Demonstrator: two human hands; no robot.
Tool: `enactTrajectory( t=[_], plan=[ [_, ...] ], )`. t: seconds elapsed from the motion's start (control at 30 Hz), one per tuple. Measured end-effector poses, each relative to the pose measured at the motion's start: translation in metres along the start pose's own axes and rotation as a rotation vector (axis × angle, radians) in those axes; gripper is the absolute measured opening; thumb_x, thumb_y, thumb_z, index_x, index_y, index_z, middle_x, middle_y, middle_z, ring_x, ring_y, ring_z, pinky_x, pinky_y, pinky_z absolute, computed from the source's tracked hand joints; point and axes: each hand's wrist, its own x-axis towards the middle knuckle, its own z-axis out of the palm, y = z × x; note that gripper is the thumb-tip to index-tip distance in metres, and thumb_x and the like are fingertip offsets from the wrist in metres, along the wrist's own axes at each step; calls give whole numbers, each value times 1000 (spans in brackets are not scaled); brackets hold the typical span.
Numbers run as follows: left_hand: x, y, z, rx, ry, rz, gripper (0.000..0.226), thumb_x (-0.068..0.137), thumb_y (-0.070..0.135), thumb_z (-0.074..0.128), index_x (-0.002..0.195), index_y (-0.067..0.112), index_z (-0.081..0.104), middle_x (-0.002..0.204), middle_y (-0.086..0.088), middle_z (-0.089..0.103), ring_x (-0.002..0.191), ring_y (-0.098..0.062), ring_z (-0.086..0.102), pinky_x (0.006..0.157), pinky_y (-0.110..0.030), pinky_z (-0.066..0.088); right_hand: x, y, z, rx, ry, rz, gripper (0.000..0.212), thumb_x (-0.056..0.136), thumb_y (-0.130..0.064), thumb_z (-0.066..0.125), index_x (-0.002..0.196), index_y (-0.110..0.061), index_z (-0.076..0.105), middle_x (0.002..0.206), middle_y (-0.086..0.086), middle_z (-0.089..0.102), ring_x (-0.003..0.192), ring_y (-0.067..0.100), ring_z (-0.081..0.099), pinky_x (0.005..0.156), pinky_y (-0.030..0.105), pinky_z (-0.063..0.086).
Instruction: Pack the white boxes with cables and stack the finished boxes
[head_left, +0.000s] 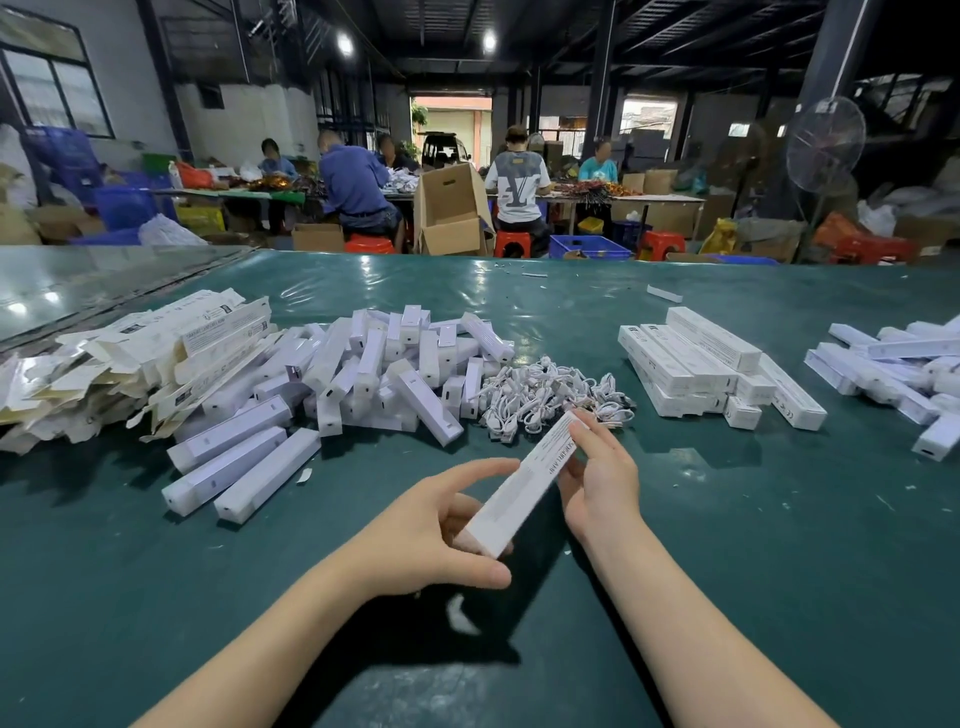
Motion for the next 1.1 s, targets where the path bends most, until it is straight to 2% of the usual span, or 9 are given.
enactTrajectory(
  t=[0.1, 0.23, 0.47, 0.67, 0.87, 0.93, 1.0, 1.07, 1.1],
  plan=[
    [1, -4, 3, 29, 34, 29, 64, 45, 31, 81, 104, 46, 60, 69, 5, 68, 55, -10, 48, 55, -15, 39, 2, 2, 0, -42, -11, -8, 19, 89, -1, 55, 78, -13, 62, 61, 1, 63, 54, 12, 56, 55, 23, 50],
    [1, -7, 9, 198, 177, 107, 50, 44, 40, 84, 88, 51, 62, 65, 8, 67, 49, 0, 49, 54, -10, 38, 5, 0, -2, -109, -35, -44, 15, 89, -4, 56, 77, -14, 55, 69, 4, 53, 60, 15, 49, 61, 29, 44],
    [-2, -9, 16, 442, 149, 178, 61, 61, 30, 85, 100, 52, 44, 66, 33, 58, 54, -1, 45, 58, -6, 35, 5, -15, -4, 50, -143, -21, 18, 89, 1, 51, 78, -13, 55, 57, -3, 66, 47, 8, 60, 53, 22, 51],
    [2, -9, 18, 501, 185, 180, 55, 62, 34, 83, 100, 48, 46, 69, 20, 54, 55, -1, 47, 60, -6, 36, -6, 2, 4, -56, -321, -5, 26, 92, -2, 48, 109, -21, 49, 79, 8, 62, 53, 12, 61, 50, 23, 51],
    [2, -9, 16, 507, 168, 208, 66, 59, 36, 85, 101, 55, 38, 71, 22, 58, 54, -3, 48, 58, -10, 38, -4, -3, 1, 61, -392, 78, 30, 89, 6, 45, 98, -22, 45, 64, 8, 56, 45, 15, 52, 43, 23, 47],
    [2, -10, 15, 498, 150, 217, 70, 57, 41, 83, 107, 57, 37, 75, 14, 64, 55, 2, 51, 59, -9, 38, -4, -2, 3, 36, -427, 49, 30, 89, 5, 46, 98, -23, 45, 71, 9, 56, 47, 15, 55, 44, 24, 48],
    [1, -12, 14, 505, 144, 209, 80, 55, 51, 75, 118, 66, 29, 78, -1, 68, 57, 6, 54, 59, -9, 41, -5, 4, 7, -217, -480, -40, 32, 92, -4, 46, 115, -26, 44, 91, 11, 58, 58, 15, 62, 51, 26, 52],
    [1, -13, 15, 547, 189, 191, 95, 51, 56, 69, 123, 73, 9, 81, -1, 67, 58, -2, 57, 62, -18, 47, -7, 12, 8, -597, -542, -148, 51, 95, -18, 47, 141, -31, 27, 125, 6, 53, 90, 17, 65, 79, 35, 53],
    [3, -14, 16, 548, 243, 184, 100, 51, 55, 68, 123, 73, 1, 85, 2, 67, 62, -4, 58, 65, -22, 49, -10, 15, 8, -760, -586, -219, 57, 95, -26, 49, 145, -31, 22, 136, 3, 46, 109, 19, 58, 95, 37, 46]
  ],
)
